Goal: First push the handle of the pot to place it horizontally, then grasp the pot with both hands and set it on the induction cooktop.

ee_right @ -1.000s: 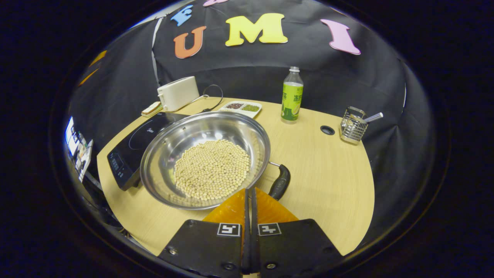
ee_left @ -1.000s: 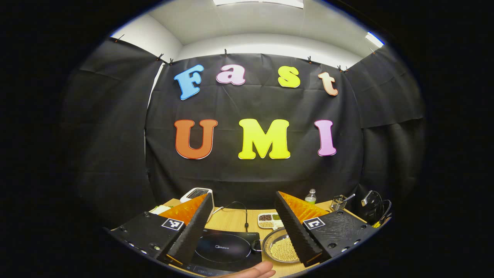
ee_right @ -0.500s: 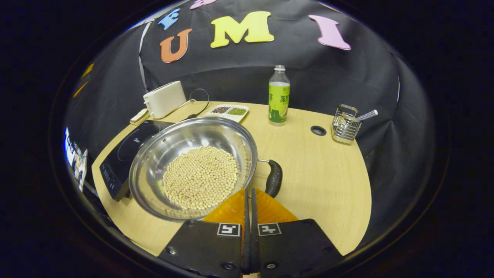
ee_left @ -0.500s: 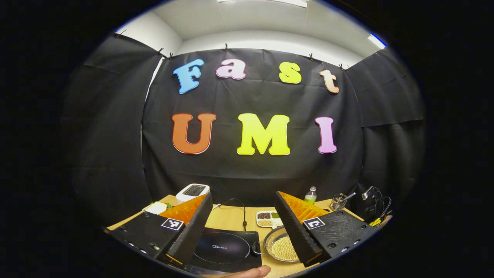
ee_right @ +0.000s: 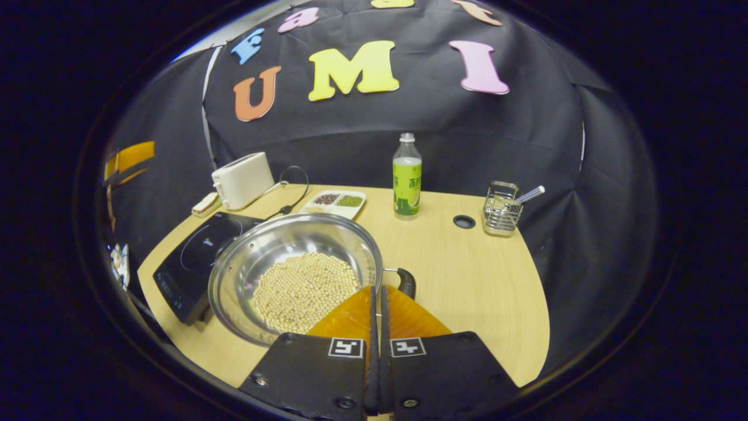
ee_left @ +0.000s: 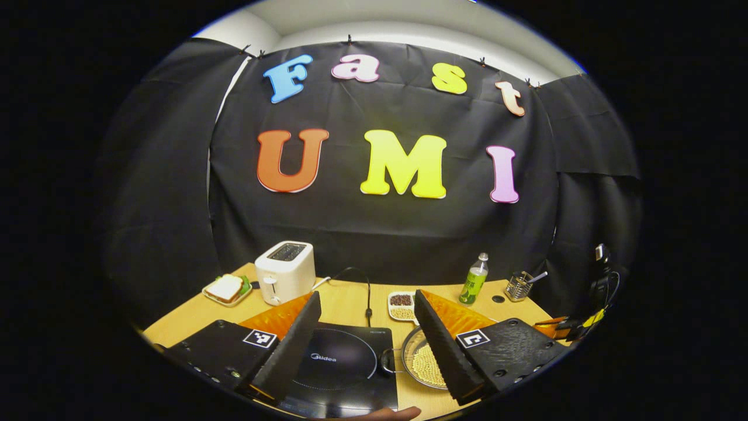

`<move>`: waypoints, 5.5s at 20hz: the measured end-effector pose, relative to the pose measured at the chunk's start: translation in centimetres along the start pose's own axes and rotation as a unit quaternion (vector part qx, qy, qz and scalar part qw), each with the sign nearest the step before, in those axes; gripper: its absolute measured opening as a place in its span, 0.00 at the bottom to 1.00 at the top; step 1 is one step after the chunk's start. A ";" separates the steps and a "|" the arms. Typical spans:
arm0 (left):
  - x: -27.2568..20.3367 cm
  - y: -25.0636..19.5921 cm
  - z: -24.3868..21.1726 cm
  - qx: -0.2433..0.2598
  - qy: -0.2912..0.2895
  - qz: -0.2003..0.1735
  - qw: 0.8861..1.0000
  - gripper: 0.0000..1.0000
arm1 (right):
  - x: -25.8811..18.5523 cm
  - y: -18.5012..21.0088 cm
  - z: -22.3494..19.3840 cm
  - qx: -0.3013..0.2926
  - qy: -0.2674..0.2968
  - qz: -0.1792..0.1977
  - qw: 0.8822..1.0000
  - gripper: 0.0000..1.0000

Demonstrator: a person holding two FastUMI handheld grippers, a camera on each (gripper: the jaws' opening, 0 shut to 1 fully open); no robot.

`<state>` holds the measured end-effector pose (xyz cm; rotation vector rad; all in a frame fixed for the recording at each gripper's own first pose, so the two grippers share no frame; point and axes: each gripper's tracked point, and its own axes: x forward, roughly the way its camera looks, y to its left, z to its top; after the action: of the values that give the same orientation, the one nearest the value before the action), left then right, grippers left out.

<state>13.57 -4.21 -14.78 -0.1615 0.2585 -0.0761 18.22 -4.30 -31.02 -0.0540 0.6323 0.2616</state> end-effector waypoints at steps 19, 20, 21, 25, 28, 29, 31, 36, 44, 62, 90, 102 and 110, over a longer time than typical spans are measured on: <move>7.9 -3.4 -16.7 0.020 0.213 -0.010 0.977 0.96 | 6.7 -3.3 -1.7 0.090 0.025 -0.090 0.992 0.97; 8.2 -3.2 -17.3 0.024 0.221 -0.009 0.975 0.96 | 7.0 -3.5 -2.3 0.090 0.033 -0.092 0.991 0.98; 8.3 -3.1 -18.0 0.029 0.229 -0.008 0.973 0.96 | 7.3 -3.7 -2.5 0.092 0.036 -0.092 0.991 0.97; 8.5 -3.7 -19.4 0.035 0.248 -0.018 0.968 0.96 | 7.7 -3.4 -2.7 0.093 0.035 -0.077 0.992 0.95; 8.6 -3.6 -19.8 0.044 0.255 -0.015 0.966 0.96 | 8.0 -3.1 -3.3 0.102 0.046 -0.071 0.991 0.92; 8.6 -3.6 -19.9 0.049 0.255 -0.011 0.966 0.95 | 8.1 -2.9 -3.4 0.103 0.049 -0.069 0.991 0.88; 8.6 -3.4 -20.1 0.063 0.258 -0.007 0.964 0.93 | 8.2 -2.7 -3.5 0.100 0.050 -0.068 0.991 0.92; 8.6 -3.1 -20.4 0.086 0.265 0.005 0.960 0.77 | 8.4 -1.7 -4.2 0.088 0.062 -0.059 0.992 0.75; 8.3 -3.4 -20.0 0.039 0.272 -0.004 0.962 0.60 | 8.8 -1.7 -4.9 0.089 0.083 -0.060 0.991 0.67; 7.5 -3.3 -20.2 0.086 0.347 -0.025 0.934 0.57 | 7.4 -1.0 -6.1 0.115 0.214 -0.064 0.968 0.59; -0.6 5.3 -5.8 0.089 0.263 -0.020 0.960 0.57 | -2.6 11.2 7.1 0.015 0.145 -0.054 0.988 0.60; -1.2 13.7 -3.2 0.068 0.251 0.011 0.966 0.57 | 0.6 19.7 9.3 0.023 0.142 -0.015 0.990 0.59; 0.2 18.0 -5.2 0.060 0.271 0.032 0.960 0.57 | 4.7 23.8 7.7 0.018 0.168 0.005 0.986 0.59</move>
<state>13.38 12.67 -22.81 -0.0068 0.8055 -0.0712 20.14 20.77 -26.86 -0.0606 0.9738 0.2531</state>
